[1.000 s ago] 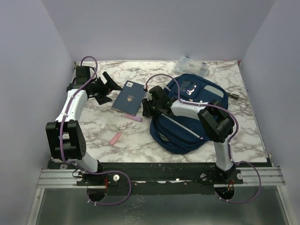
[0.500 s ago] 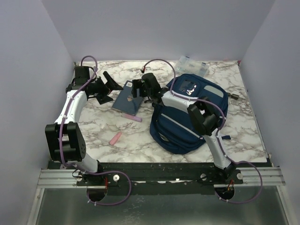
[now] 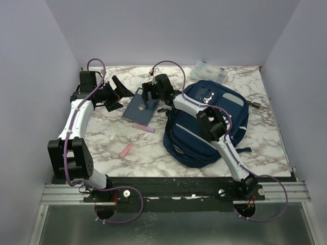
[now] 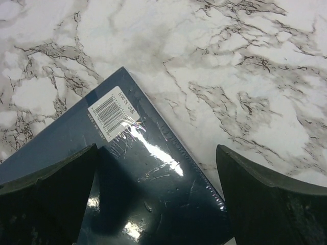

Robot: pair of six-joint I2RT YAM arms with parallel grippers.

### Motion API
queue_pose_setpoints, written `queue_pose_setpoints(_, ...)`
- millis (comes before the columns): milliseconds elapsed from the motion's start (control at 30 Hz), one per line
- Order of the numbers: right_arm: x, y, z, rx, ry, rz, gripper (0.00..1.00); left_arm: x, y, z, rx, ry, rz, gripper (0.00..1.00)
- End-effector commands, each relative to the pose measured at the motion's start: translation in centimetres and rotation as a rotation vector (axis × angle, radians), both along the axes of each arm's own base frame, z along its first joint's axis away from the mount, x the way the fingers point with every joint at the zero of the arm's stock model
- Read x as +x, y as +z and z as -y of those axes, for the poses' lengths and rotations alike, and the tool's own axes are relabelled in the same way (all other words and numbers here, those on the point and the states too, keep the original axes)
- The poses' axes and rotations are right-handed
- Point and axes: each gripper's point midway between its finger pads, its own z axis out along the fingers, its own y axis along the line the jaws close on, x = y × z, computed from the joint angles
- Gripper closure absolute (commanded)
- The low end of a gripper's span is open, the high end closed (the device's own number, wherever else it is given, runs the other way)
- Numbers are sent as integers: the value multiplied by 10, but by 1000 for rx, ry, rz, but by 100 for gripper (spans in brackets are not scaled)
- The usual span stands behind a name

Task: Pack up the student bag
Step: Move the book to the center of the board.

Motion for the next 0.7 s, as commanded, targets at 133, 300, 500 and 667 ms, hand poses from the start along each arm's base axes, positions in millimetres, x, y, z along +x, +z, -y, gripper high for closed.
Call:
queue_pose_setpoints(133, -51, -56, 1, -26, 164, -189, 17, 1, 4, 5, -25, -40, 19, 2)
queue_pose_setpoints(300, -86, -66, 22, -82, 123, -266, 29, 0, 8, 5, -26, -41, 29, 2)
queue_pose_setpoints(500, -148, -80, 47, -180, 95, -333, 34, -2, 12, 8, -37, -52, 38, 2)
queue_pose_setpoints(667, -204, -87, 55, -218, 107, -396, 34, -4, 16, 11, -65, -62, 40, 2)
